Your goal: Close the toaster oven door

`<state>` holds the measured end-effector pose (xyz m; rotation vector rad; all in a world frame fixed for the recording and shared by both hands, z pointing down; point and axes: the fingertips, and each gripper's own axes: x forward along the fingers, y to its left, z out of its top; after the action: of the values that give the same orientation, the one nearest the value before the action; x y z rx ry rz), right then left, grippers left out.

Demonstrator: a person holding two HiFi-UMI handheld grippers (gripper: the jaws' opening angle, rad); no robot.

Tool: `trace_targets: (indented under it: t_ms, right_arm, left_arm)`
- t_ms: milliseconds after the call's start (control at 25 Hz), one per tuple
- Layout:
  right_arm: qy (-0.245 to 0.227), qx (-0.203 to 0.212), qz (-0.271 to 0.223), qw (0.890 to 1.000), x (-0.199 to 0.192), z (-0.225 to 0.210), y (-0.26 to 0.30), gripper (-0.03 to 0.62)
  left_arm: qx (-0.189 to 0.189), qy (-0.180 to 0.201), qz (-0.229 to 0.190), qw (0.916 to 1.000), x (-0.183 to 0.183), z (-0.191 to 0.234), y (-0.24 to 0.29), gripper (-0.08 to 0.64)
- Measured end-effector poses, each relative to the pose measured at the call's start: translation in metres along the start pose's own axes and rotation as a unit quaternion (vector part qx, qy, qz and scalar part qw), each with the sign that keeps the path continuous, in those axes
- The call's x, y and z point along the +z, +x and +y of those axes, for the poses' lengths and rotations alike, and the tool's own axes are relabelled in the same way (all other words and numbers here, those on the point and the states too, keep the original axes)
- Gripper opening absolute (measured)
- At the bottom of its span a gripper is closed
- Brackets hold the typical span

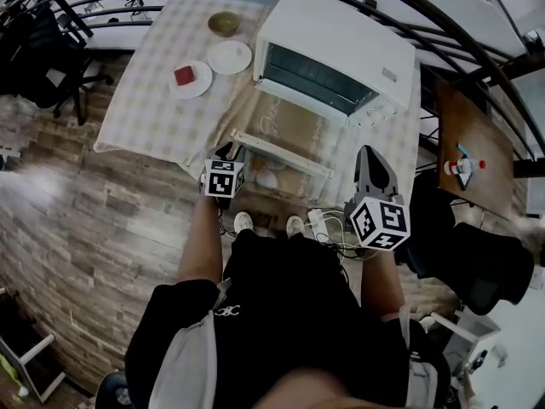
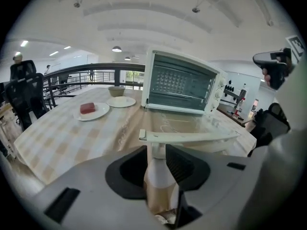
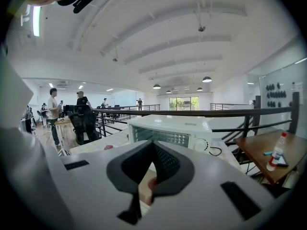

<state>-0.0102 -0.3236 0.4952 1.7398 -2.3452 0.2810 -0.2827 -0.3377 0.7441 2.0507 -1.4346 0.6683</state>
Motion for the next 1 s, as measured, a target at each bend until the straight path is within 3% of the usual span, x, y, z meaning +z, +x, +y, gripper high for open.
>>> trace_targets:
  t_ms: [120, 360, 720, 1000]
  right_arm:
    - [0.001, -0.015, -0.001, 1.0, 0.0, -0.001, -0.005, -0.002]
    - [0.005, -0.042, -0.002, 0.999, -0.001, -0.005, -0.013, -0.002]
    - [0.013, -0.063, -0.005, 0.998, -0.002, -0.01, -0.023, -0.002]
    - [0.022, -0.043, -0.019, 0.999, 0.004, -0.002, -0.016, -0.002]
  left_arm:
    - [-0.014, 0.018, 0.011, 0.9997, -0.004, -0.003, 0.011, 0.129]
    - [-0.006, 0.049, 0.034, 0.9982, -0.004, 0.002, 0.024, 0.129]
    - [-0.025, 0.043, -0.005, 0.9988, 0.013, -0.001, 0.02, 0.072]
    - [-0.049, 0.057, -0.029, 0.9967, 0.061, -0.011, -0.007, 0.072]
